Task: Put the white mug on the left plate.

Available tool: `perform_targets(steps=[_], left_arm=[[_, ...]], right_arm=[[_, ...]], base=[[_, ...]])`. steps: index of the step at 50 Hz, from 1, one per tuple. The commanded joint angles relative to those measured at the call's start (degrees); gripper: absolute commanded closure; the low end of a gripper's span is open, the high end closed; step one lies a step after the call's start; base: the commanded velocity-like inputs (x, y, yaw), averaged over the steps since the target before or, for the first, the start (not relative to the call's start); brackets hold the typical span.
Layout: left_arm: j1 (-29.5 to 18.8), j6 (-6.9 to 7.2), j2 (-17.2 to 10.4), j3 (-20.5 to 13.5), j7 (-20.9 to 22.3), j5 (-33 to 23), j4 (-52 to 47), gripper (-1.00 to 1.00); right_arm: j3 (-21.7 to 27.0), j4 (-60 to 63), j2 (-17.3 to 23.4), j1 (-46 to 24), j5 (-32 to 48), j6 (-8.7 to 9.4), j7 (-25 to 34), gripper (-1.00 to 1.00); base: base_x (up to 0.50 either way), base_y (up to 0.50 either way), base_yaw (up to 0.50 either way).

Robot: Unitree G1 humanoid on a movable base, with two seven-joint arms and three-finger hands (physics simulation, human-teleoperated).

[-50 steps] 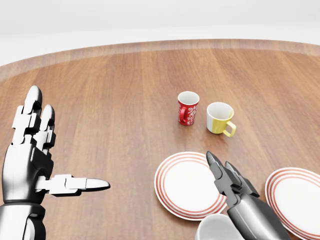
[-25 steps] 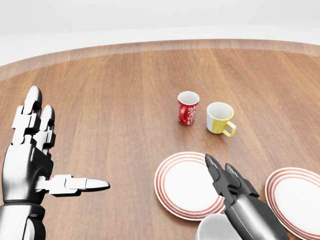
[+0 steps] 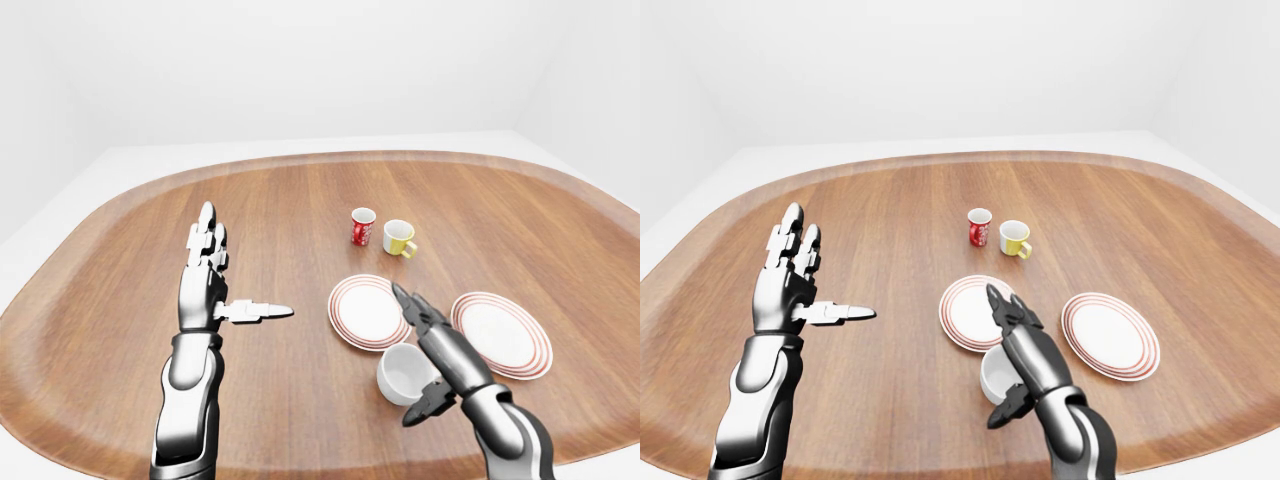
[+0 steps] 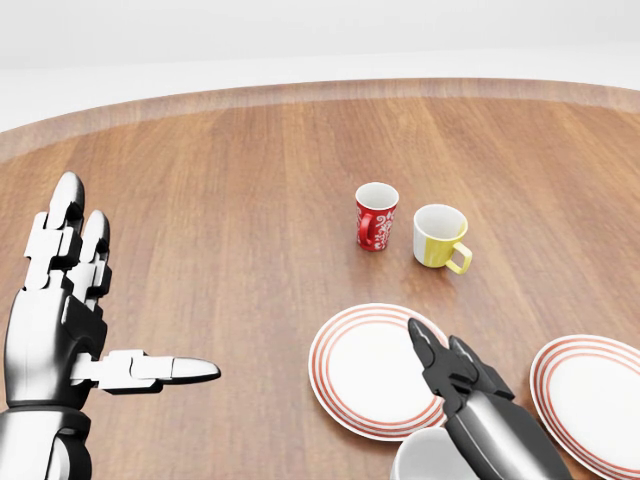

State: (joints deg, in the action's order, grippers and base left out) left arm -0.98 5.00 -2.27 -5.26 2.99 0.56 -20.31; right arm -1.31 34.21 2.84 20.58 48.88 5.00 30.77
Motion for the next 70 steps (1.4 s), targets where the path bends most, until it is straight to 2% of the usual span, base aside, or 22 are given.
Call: perform_targets(steps=[1,23,50,52,70], left_arm=[[0.0,0.00,0.0,0.1,0.0,-0.1,-0.1,-1.00],[0.1,0.00,0.1,0.1,0.0,-0.1,-0.2,-1.00],[0.2,0.00,0.0,0.1,0.1,0.0,0.0,-1.00],[0.2,0.00,0.0,0.1,0.1,0.0,0.0,-1.00],[0.3,0.00,0.1,0.1,0.1,-0.1,0.0,-1.00]], right_arm=[[-0.5,-1.7,0.2,-0.7,0.6,0.00,-0.2,-1.00],[-0.6,-6.6,0.6,-2.8,1.1,0.00,-3.6,-1.00],[-2.1,-11.1,1.3,-2.1,1.7,-0.01,-6.4,-1.00],[-2.0,-12.1,1.7,-2.0,2.3,-0.83,-7.3,-1.00],[-0.3,-13.4,1.6,-3.9,2.5,-1.32,-6.1,-1.00]], base=[[0.00,0.00,0.00],[0.00,0.00,0.00],[0.00,0.00,0.00],[0.00,0.00,0.00],[0.00,0.00,0.00]])
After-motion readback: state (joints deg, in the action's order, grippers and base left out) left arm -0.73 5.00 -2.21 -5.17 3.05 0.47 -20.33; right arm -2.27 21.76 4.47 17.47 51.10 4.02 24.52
